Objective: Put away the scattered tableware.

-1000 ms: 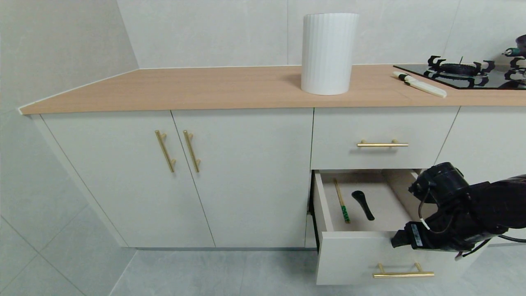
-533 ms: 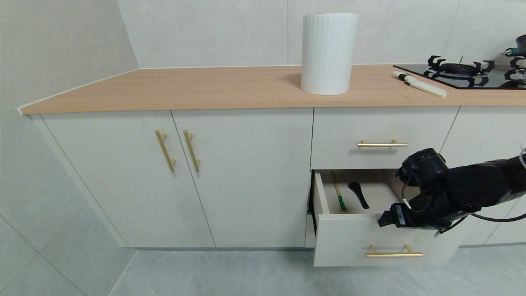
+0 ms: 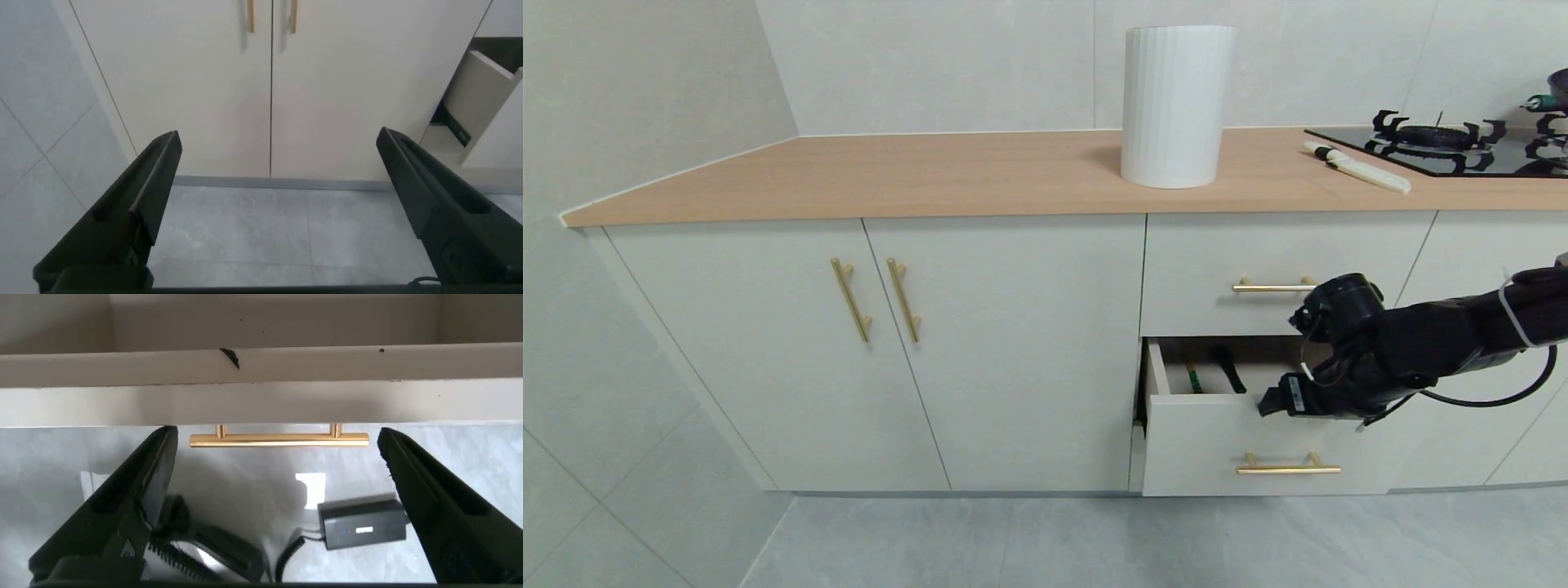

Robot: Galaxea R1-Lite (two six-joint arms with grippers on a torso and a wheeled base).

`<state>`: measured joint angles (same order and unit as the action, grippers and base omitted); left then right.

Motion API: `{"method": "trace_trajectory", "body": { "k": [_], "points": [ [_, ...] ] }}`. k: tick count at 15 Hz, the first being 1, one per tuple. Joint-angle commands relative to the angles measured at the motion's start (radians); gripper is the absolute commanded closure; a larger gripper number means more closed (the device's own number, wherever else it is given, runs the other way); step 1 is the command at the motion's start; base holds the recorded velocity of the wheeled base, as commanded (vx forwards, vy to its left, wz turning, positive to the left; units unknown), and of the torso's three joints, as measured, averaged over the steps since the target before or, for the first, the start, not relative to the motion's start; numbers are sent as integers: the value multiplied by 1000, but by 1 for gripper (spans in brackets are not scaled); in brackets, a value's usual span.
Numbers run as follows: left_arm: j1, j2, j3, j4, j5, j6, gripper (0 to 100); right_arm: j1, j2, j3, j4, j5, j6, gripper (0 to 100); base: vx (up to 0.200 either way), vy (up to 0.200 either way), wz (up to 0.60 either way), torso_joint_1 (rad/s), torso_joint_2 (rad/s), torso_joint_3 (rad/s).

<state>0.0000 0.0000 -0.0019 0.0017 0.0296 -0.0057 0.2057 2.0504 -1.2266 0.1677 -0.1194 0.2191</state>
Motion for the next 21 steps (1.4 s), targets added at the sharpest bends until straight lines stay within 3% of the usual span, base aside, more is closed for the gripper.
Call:
{"method": "trace_trajectory", "body": {
  "k": [1,4,8,12,16,19,21],
  "points": [
    [0,0,-1,0,1,0,0,0,43,-25,0,0,0,0,0,0,0,0,0,0],
    [0,0,0,0,0,0,0,0,105,-82,-2,0,5,0,0,0,0,0,0,0],
    [0,0,-1,0,0,0,0,0,122,-34,-198,-6,14,0,0,0,0,0,0,0],
    [0,0,-1,0,0,0,0,1,135,-25,-274,-37,46,0,0,0,0,0,0,0],
    [0,0,0,0,0,0,0,9,188,7,-488,-111,60,0,0,0,0,0,0,0],
    [0,0,0,0,0,0,0,30,217,29,-574,-121,60,0,0,0,0,0,0,0],
    [0,0,-1,0,0,0,0,43,269,29,-654,-186,59,0,0,0,0,0,0,0]
  ]
}}
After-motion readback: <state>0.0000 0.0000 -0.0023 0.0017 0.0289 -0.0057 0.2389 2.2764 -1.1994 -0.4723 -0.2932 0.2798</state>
